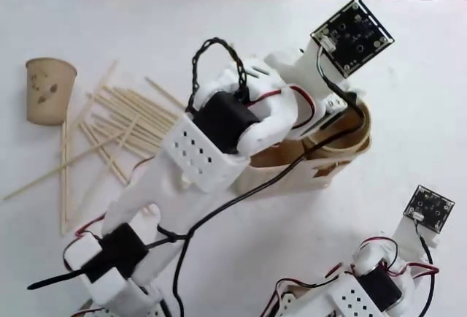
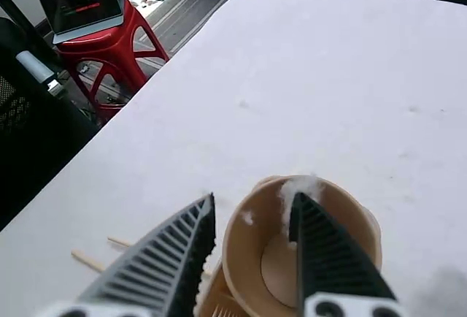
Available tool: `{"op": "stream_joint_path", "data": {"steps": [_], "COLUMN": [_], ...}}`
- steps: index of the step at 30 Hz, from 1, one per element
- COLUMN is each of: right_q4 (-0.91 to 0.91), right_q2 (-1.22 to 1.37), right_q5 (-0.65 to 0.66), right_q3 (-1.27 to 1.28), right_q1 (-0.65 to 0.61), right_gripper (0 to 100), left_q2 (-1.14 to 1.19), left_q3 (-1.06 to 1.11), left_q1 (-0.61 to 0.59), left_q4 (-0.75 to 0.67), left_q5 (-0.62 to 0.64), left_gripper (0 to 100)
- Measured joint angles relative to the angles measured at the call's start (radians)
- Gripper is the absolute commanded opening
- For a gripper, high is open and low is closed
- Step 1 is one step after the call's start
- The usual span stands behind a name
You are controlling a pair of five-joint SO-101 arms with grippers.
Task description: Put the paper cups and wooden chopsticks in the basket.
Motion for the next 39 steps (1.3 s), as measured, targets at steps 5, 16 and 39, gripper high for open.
{"op": "stream_joint_path", "data": {"steps": [5, 16, 39], "right_q4": [0.000, -0.006, -0.006], "right_q2": [0.000, 0.000, -0.002], "right_q5": [0.000, 0.000, -0.002], "right_q3": [0.000, 0.009, 0.025], "right_q1": [0.000, -0.002, -0.052], "right_gripper": [2.1, 2.1, 2.1], "left_q2": [0.006, 0.006, 0.485], "left_q3": [0.000, -0.064, 0.126], "left_q1": [0.008, -0.488, -1.389], "left_q4": [0.026, 0.110, -0.021], "left_q5": [-0.002, -0.002, -0.241], "left_gripper": [18, 18, 18]}}
